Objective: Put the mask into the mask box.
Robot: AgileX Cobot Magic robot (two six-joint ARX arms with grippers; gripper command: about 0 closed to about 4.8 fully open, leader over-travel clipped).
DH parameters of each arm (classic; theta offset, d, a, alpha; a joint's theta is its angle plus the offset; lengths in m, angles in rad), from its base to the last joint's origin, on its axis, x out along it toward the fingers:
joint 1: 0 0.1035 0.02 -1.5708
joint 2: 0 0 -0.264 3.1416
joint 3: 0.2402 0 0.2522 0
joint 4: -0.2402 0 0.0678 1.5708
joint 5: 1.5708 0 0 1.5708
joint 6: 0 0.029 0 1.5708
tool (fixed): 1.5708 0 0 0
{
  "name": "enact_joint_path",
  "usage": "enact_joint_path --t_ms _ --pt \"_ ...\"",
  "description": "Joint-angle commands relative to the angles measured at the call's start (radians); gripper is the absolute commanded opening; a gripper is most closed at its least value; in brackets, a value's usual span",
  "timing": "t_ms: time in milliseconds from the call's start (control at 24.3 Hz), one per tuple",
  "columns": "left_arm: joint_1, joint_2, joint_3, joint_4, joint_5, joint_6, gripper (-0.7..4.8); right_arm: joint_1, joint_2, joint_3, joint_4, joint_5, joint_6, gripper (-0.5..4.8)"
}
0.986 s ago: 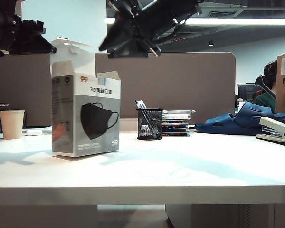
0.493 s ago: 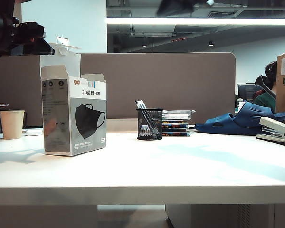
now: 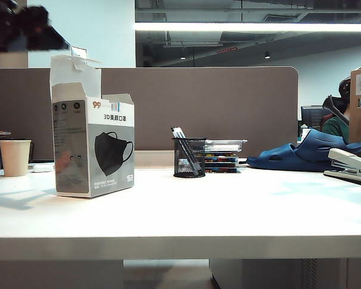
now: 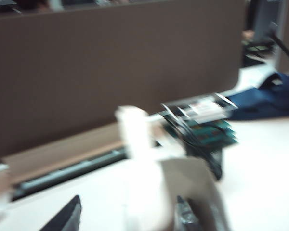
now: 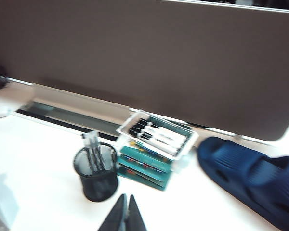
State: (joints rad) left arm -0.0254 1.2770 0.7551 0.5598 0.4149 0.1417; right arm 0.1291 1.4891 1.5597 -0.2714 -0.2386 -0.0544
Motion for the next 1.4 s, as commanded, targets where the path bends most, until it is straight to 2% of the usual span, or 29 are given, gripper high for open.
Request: enact_joint_path --t_ms 41,370,493,575,617,781,945,1069,1192,1274,1397 --pt "0.021 -0.062 0.003 -0.029 -0.011 0.004 2.52 -0.037 -0.023 0.002 -0.017 -0.011 -0.006 -0.02" --pt "0.079 -0.278 0.003 -0.14 -0.017 0.004 2.46 -0.116 -0.09 0.001 -0.104 -0.011 -0.018 -0.02" --pt "0.079 -0.375 0.003 -0.195 -0.096 0.003 2.28 -0.119 -0.119 0.0 -0.182 -0.005 -0.058 -0.02" --pt "0.077 -0.434 0.003 -0.24 -0.127 0.002 1.52 -0.129 -0.131 -0.001 -0.217 -0.006 -0.074 -0.02" --pt "0.077 -0.503 0.003 -0.301 -0.112 -0.003 -0.06 -0.14 -0.15 -0.002 -0.248 -0.004 -0.081 -0.02" --pt "0.076 -0.65 0.003 -0.485 -0.111 -0.004 -0.05 -0.145 -0.212 -0.013 -0.277 0.001 -0.081 -0.03" --pt "0.076 -0.751 0.003 -0.629 -0.112 -0.004 -0.05 -0.153 -0.322 -0.104 -0.279 0.003 -0.069 -0.02" --pt "0.075 -0.783 0.003 -0.675 -0.106 -0.004 -0.05 -0.153 -0.408 -0.189 -0.278 0.026 -0.062 -0.03" --pt "0.072 -0.816 0.001 -0.724 -0.097 -0.014 -0.06 -0.153 -0.568 -0.351 -0.278 0.042 -0.042 -0.02" --pt "0.055 -0.83 -0.003 -0.724 -0.096 -0.048 -0.06 -0.153 -0.637 -0.417 -0.275 0.043 -0.041 -0.03" --pt "0.014 -0.856 -0.005 -0.733 -0.096 -0.044 -0.05 -0.153 -0.759 -0.524 -0.27 0.044 -0.016 -0.03"
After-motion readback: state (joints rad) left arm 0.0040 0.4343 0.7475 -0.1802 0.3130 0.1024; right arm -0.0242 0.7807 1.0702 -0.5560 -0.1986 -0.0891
